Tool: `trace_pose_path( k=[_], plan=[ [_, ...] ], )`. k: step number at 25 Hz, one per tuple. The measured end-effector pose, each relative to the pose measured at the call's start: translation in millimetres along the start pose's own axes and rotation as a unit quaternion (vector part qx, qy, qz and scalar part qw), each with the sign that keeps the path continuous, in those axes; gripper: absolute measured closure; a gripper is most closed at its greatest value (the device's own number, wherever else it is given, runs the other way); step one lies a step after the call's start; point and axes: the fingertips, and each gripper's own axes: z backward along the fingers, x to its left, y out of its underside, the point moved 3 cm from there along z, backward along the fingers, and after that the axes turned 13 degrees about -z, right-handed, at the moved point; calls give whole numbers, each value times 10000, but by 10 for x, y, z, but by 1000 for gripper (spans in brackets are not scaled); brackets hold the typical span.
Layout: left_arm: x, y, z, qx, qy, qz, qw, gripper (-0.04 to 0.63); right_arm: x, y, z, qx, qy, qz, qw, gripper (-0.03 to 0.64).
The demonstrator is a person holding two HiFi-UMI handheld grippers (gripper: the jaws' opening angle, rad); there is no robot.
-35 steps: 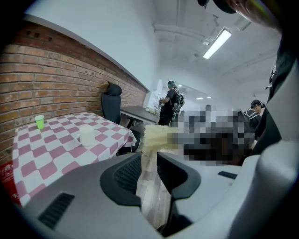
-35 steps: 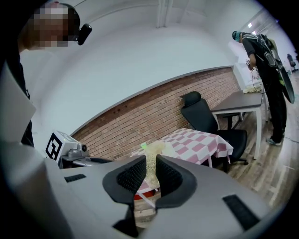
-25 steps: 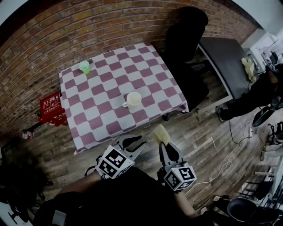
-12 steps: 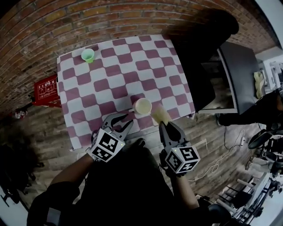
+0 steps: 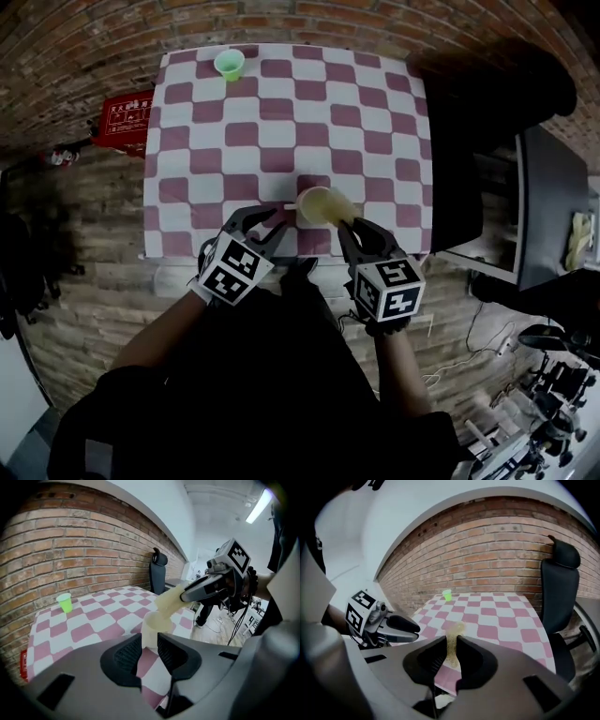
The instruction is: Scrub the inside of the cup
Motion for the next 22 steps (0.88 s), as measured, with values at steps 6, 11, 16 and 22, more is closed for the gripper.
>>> trace_pose_path(
  k=[6, 11, 16, 22],
  plan=[
    [7, 22, -144, 74, -176, 85, 9998, 482, -20, 25, -198, 631, -63, 863, 9943, 545],
    [91, 80, -266, 204, -383, -607, 9972, 482, 104, 41, -363, 1399, -204, 1504, 9785, 545],
    [178, 141, -454, 196, -84, -651, 9976, 480, 101, 46, -686, 2277, -335, 1809, 9562, 545],
    [209, 182, -513, 293, 173, -798, 9962, 482, 153, 167, -999, 2959, -149, 2302, 9270, 545]
  ],
)
